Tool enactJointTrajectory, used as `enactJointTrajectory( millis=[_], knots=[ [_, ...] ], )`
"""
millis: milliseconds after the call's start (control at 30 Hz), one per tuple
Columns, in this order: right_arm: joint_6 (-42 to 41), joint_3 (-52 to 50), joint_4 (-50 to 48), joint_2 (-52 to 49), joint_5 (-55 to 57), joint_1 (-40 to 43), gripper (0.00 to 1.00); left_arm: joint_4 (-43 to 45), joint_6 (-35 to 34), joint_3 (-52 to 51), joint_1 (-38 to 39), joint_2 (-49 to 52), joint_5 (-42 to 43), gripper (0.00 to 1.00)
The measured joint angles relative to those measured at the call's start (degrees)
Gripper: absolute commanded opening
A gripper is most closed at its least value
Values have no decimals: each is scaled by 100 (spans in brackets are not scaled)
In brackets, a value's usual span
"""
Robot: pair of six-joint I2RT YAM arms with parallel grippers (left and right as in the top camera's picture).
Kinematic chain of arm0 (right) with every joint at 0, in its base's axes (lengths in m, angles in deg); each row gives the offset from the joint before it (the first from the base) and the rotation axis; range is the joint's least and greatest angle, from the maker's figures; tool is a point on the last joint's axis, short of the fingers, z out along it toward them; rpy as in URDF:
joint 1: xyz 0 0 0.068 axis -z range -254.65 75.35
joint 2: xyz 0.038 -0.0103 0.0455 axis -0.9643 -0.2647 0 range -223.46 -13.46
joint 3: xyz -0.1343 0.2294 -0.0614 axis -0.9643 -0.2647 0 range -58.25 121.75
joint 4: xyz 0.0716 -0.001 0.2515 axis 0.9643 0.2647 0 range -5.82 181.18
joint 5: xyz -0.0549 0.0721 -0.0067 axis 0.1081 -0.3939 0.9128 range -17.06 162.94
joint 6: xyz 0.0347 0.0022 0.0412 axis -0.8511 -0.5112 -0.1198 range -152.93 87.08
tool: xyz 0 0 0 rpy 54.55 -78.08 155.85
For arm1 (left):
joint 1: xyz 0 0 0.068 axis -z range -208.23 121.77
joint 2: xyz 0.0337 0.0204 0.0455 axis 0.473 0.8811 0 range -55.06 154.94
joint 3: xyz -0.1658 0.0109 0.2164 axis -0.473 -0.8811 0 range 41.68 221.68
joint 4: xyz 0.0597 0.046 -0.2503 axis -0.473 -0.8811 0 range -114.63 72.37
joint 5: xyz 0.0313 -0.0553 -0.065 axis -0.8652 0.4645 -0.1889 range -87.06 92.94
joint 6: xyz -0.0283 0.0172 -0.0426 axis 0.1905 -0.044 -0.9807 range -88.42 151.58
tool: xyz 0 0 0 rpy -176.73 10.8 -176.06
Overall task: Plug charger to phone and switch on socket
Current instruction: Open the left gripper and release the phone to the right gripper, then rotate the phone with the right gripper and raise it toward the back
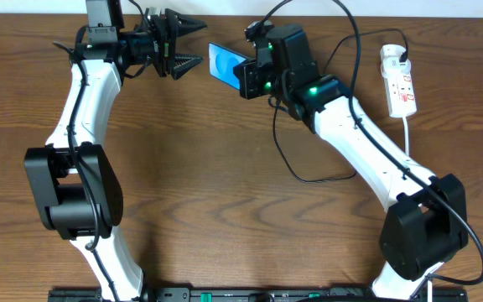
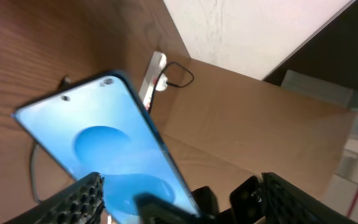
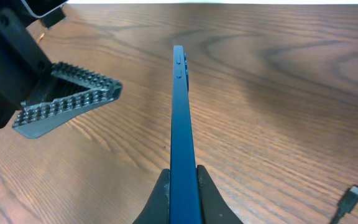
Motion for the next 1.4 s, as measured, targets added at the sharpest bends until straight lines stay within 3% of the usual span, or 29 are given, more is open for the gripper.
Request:
enactJointTrajectory(
  millis=[200,1000,1400],
  knots=[
    [-2,0,2,0,-181,205,1,-2,396,0,0,0,-216,91],
    [-798,382,-184,0,-1467,752,1,-9,1915,0,-2,0,-435,92],
    [-1478,382,-601,0,-1786,1021,1,470,2011,0,-321,0,402,92]
  ],
)
